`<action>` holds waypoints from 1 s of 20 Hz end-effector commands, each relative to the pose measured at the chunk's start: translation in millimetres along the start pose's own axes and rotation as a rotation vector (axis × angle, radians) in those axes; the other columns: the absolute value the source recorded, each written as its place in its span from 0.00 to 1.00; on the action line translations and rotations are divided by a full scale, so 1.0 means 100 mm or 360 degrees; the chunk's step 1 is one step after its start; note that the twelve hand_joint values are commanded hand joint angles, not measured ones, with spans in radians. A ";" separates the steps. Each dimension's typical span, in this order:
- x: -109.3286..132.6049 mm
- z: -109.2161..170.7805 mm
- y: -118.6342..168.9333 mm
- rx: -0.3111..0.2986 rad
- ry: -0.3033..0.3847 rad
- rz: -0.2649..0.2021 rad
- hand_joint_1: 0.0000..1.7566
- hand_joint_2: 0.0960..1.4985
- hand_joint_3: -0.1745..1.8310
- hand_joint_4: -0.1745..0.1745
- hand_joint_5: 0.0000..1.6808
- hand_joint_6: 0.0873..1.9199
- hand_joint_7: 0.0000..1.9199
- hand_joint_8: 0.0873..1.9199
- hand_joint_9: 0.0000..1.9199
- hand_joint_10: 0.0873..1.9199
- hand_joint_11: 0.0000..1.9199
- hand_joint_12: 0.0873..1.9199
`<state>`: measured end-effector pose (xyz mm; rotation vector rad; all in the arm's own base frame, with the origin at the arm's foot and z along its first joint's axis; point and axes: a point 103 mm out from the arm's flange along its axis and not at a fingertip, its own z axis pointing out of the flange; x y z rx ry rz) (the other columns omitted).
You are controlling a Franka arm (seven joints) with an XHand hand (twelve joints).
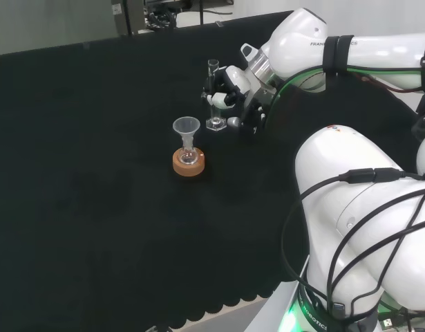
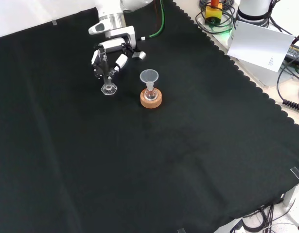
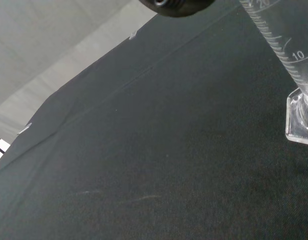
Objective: Put the graduated cylinder back on the table.
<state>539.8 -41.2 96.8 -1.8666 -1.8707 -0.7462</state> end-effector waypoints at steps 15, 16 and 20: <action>0.01 0.00 -0.08 0.0116 -0.0052 0.0027 0.65 0.76 0.08 0.00 0.53 0.57 0.46 0.31 0.64 0.00 0.52 0.45; 0.01 0.00 -0.08 0.0122 -0.0053 0.0028 0.65 0.76 0.08 0.00 0.54 0.56 0.46 0.31 0.63 0.00 0.52 0.46; 0.03 -0.02 -0.09 0.0133 -0.0065 0.0035 0.65 0.76 0.08 0.00 0.53 0.56 0.44 0.30 0.62 0.00 0.51 0.47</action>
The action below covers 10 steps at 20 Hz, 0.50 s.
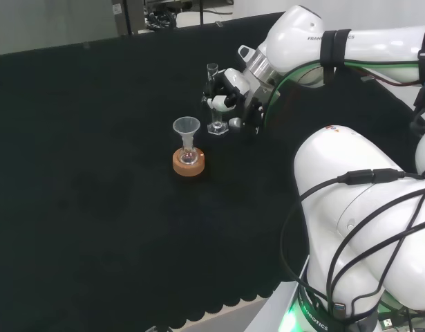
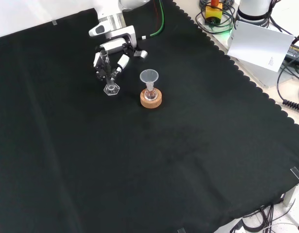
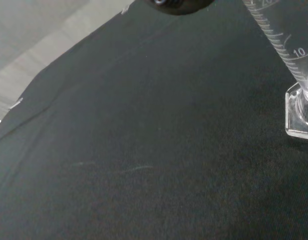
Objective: Put the graduated cylinder back on the table.
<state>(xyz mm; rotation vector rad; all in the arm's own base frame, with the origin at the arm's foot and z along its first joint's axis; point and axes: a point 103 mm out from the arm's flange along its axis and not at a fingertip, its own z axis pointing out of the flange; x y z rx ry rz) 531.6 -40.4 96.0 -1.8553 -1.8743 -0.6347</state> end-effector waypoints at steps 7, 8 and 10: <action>0.04 -0.04 -0.02 0.0019 0.0009 0.0016 0.68 0.74 0.04 0.33 0.49 0.35 0.40 0.29 0.60 0.00 0.46 0.50; 0.04 -0.05 -0.03 0.0018 0.0013 0.0016 0.67 0.75 0.02 0.34 0.48 0.34 0.40 0.29 0.60 0.00 0.45 0.51; 0.03 -0.06 -0.03 0.0029 0.0030 0.0021 0.67 0.75 0.00 0.35 0.47 0.34 0.38 0.29 0.59 0.00 0.43 0.52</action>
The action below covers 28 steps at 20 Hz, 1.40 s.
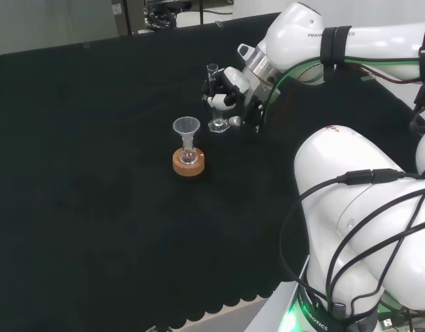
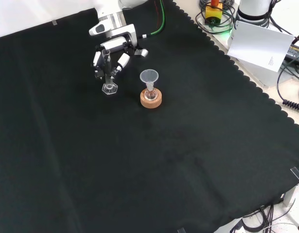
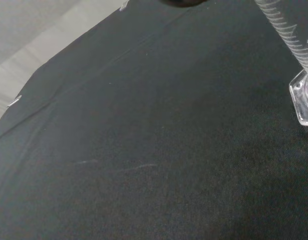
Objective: Put the graduated cylinder back on the table.
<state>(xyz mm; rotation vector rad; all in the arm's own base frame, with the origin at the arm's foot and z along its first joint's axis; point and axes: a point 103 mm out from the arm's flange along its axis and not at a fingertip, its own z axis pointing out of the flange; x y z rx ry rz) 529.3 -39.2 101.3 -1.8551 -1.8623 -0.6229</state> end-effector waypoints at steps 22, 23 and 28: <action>-0.14 -0.25 0.03 0.0092 0.0066 0.0091 0.55 0.66 0.00 0.26 0.18 0.08 0.11 0.33 0.35 0.00 0.12 0.68; -0.14 -0.27 0.03 0.0099 0.0060 0.0096 0.54 0.65 0.00 0.26 0.17 0.06 0.10 0.32 0.34 0.00 0.11 0.68; -0.16 -0.39 0.01 0.0093 0.0028 0.0097 0.51 0.64 0.00 0.25 0.15 0.01 0.05 0.32 0.29 0.00 0.06 0.70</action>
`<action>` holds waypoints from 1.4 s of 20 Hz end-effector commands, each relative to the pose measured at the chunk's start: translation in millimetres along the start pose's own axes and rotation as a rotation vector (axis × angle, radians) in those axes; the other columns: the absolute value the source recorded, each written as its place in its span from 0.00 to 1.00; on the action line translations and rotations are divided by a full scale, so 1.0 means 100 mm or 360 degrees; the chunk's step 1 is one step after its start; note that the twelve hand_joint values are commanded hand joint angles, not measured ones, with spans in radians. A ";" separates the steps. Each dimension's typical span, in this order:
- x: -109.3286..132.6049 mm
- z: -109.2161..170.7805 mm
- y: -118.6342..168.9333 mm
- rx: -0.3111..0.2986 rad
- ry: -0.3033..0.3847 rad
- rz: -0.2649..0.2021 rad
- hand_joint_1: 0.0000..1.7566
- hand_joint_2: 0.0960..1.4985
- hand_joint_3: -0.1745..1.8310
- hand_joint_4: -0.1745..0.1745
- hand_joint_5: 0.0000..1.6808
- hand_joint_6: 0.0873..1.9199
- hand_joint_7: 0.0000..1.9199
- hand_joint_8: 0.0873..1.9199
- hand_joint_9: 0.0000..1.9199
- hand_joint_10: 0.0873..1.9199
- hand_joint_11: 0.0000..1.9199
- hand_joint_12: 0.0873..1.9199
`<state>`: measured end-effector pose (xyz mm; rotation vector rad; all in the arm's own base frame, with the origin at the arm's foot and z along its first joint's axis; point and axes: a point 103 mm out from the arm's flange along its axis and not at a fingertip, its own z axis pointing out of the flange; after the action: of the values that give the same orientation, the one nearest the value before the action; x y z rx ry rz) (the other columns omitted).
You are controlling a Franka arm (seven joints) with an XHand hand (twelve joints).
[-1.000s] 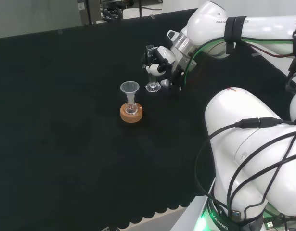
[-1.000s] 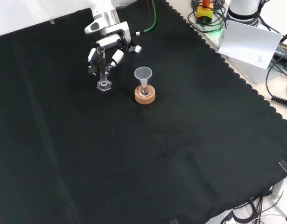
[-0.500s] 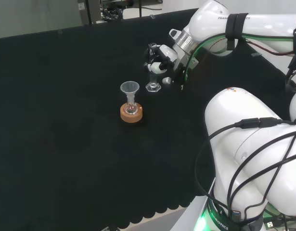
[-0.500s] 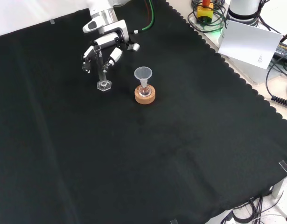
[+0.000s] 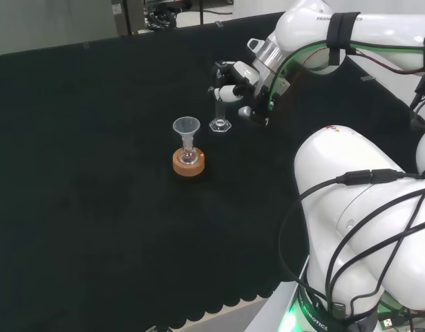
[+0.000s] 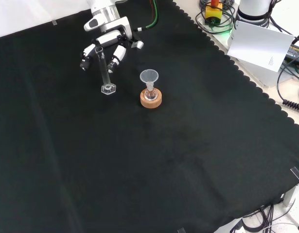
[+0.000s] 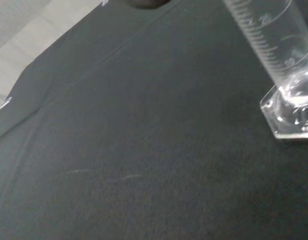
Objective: Put the graduated cylinder back on the table.
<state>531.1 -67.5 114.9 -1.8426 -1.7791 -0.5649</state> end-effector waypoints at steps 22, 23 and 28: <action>0.46 -0.84 -0.65 -0.0103 -0.0447 -0.0019 0.47 0.60 0.00 0.25 0.12 0.00 0.00 0.23 0.21 0.00 0.00 0.71; 0.50 -0.89 -0.68 -0.0114 -0.0477 -0.0023 0.47 0.60 0.00 0.25 0.12 0.00 0.00 0.23 0.21 0.00 0.00 0.71; 0.69 -1.10 -0.87 -0.0117 -0.0658 -0.0052 0.46 0.60 0.00 0.25 0.12 0.00 0.00 0.22 0.21 0.00 0.00 0.71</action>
<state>481.8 -80.6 216.3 -2.0141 -1.9812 -0.4176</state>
